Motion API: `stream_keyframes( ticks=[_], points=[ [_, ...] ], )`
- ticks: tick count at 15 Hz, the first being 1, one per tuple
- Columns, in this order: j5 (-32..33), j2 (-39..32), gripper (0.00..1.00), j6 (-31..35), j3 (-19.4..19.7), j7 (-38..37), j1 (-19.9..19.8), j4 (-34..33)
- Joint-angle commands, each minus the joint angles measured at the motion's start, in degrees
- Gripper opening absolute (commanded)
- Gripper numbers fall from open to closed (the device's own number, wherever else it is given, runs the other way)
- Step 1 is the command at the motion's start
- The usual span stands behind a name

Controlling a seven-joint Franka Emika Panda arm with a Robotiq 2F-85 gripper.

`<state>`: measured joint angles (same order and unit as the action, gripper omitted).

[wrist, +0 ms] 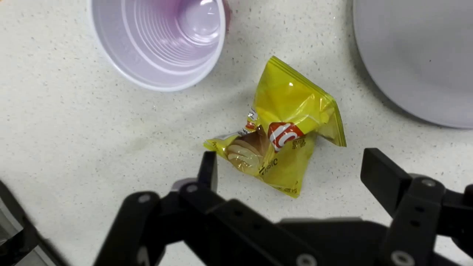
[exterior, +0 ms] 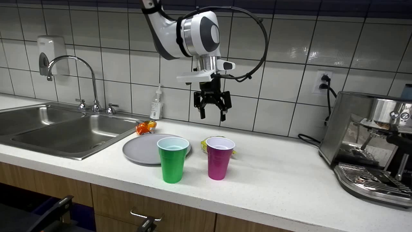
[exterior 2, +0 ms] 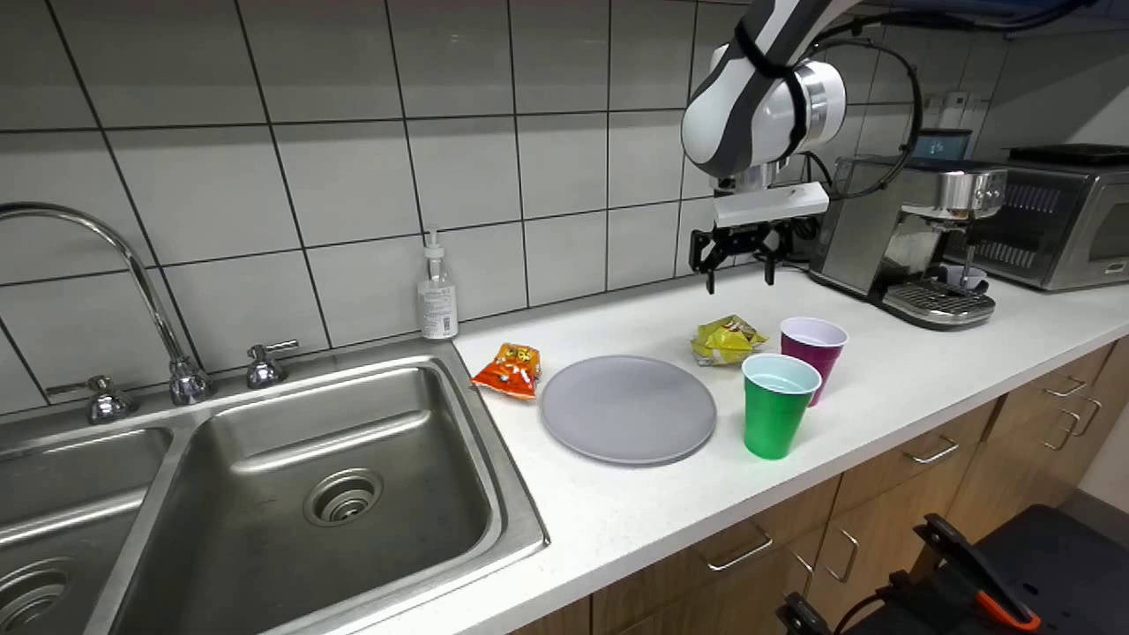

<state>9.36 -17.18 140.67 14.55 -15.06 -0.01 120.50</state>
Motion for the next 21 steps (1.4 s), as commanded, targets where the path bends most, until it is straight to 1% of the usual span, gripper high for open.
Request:
stream_keyframes(
  ticks=[1,9,10,13,17,18,19,21],
  points=[
    [2.33,4.24,1.00,-1.65,-1.36,1.78,-1.20,4.26],
    [3.23,3.93,1.00,-1.21,-1.77,1.55,-1.40,7.36],
    [3.84,7.48,1.00,-2.52,-0.92,3.19,-2.23,9.45],
    [5.09,9.99,1.00,-3.34,-0.50,4.43,-3.38,11.20],
    [6.15,13.65,1.00,-5.18,-0.55,6.59,-5.99,13.39],
    [5.80,13.94,1.00,-5.58,-0.73,7.33,-6.50,13.53],
    [4.91,10.92,1.00,-3.97,-1.34,5.46,-6.37,11.56],
    [4.87,11.97,1.00,-4.32,-1.32,6.22,-6.92,12.33]
  ],
)
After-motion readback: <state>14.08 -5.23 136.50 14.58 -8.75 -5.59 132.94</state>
